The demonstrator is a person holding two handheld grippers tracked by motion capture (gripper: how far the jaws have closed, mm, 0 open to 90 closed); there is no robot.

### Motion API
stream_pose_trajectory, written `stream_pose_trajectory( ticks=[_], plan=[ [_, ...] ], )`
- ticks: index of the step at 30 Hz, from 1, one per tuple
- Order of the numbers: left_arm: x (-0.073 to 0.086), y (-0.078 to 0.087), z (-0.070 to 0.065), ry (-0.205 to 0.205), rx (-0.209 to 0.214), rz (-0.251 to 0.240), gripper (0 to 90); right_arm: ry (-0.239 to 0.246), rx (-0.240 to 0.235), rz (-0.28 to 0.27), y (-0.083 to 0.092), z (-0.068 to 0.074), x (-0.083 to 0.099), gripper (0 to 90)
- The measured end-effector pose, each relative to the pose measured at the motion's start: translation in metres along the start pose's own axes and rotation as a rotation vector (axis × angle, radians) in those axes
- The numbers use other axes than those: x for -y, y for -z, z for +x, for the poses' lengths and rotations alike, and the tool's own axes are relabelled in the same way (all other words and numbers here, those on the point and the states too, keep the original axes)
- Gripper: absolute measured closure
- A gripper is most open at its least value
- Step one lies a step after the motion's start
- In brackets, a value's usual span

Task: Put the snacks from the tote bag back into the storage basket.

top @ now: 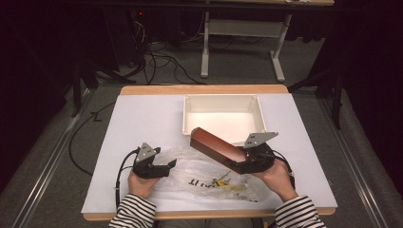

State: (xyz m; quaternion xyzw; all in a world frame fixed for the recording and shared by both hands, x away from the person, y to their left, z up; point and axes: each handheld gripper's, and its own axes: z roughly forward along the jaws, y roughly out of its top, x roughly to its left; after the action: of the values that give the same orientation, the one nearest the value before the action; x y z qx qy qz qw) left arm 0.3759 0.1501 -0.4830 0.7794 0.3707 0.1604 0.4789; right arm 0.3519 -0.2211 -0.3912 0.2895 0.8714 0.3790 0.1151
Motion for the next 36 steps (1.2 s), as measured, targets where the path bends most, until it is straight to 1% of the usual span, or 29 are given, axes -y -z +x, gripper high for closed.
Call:
stream_pose_trajectory(
  ticks=[6, 8, 10, 13, 14, 17, 23, 25, 27, 29, 30, 32, 34, 36],
  plan=[
    [0.0, 0.001, 0.0, 0.0, -0.015, -0.001, 17.9, -0.012, 0.016, 0.007, 0.001, -0.004, -0.003, 41.8],
    [0.0, 0.001, 0.0, 0.005, -0.023, -0.008, 18.4, -0.014, 0.03, 0.014, 0.002, -0.007, -0.004, 41.8],
    [0.0, 0.001, 0.001, 0.007, -0.021, -0.007, 18.6, -0.029, 0.041, 0.015, 0.002, -0.009, -0.005, 41.8],
    [0.0, 0.001, 0.001, 0.005, -0.021, -0.007, 19.0, -0.044, 0.04, 0.013, 0.002, -0.012, -0.006, 41.8],
    [0.0, 0.001, 0.001, 0.006, -0.02, -0.002, 19.1, -0.056, 0.051, 0.017, 0.002, -0.014, -0.007, 41.8],
    [0.0, 0.001, 0.001, 0.006, -0.02, -0.001, 19.1, -0.065, 0.06, 0.012, 0.003, -0.018, -0.012, 41.8],
    [0.0, 0.001, 0.001, 0.007, -0.021, 0.0, 19.3, -0.071, 0.075, 0.014, 0.004, -0.026, -0.021, 41.9],
    [0.0, 0.0, 0.001, 0.008, -0.021, 0.001, 19.4, -0.074, 0.082, 0.027, 0.003, -0.029, -0.024, 41.8],
    [0.0, 0.0, 0.001, 0.01, -0.02, 0.001, 19.4, -0.077, 0.084, 0.027, 0.002, -0.031, -0.025, 41.9],
    [0.0, 0.0, 0.001, 0.008, -0.02, 0.004, 19.5, -0.079, 0.096, 0.039, 0.0, -0.036, -0.028, 41.8],
    [0.0, 0.0, 0.0, 0.005, -0.021, 0.005, 19.5, -0.079, 0.096, 0.039, 0.0, -0.036, -0.028, 41.8],
    [0.0, -0.001, 0.0, -0.003, -0.022, 0.016, 19.6, -0.083, 0.107, 0.035, 0.0, -0.04, -0.033, 41.8],
    [0.0, -0.001, 0.0, -0.005, -0.021, 0.017, 19.6, -0.089, 0.115, 0.022, 0.0, -0.043, -0.037, 41.8],
    [0.0, -0.001, 0.0, -0.005, -0.021, 0.017, 19.6, -0.095, 0.117, 0.022, -0.001, -0.046, -0.04, 41.8]
  ],
)
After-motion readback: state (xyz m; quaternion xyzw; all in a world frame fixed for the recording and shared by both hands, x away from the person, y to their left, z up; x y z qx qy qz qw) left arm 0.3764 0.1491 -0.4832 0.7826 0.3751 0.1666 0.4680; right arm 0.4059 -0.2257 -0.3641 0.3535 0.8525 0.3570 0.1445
